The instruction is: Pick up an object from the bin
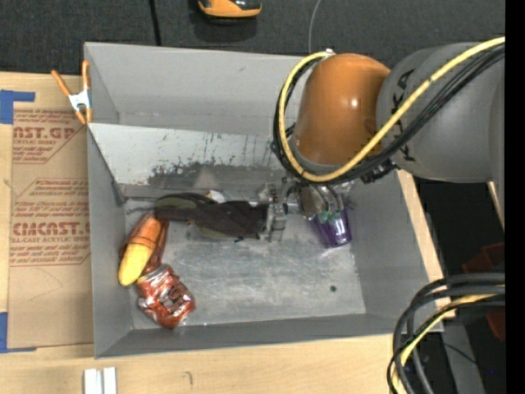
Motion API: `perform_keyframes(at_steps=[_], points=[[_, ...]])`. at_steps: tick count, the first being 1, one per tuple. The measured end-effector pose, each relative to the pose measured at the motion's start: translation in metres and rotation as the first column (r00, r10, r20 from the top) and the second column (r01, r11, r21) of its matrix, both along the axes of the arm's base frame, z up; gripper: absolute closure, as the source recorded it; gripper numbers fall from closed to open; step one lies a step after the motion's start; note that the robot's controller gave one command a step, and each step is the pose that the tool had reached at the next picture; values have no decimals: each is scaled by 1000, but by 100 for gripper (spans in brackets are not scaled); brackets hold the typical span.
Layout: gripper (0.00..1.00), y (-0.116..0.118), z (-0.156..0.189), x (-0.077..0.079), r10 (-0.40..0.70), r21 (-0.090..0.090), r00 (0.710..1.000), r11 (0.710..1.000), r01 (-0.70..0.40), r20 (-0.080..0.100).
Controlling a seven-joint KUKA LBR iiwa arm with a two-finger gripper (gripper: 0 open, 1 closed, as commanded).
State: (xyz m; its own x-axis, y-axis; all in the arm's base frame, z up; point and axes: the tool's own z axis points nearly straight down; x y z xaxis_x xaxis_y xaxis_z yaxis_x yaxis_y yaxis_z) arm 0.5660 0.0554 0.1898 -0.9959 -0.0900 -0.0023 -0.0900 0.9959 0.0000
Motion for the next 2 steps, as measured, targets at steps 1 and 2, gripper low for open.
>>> perform_keyframes(at_steps=[1, 2], points=[[100, 0, 0, 0, 0, 0, 1000, 1000, 0, 0], [100, 6, 87, 19, 5, 0, 1000, 1000, -5, 1]])
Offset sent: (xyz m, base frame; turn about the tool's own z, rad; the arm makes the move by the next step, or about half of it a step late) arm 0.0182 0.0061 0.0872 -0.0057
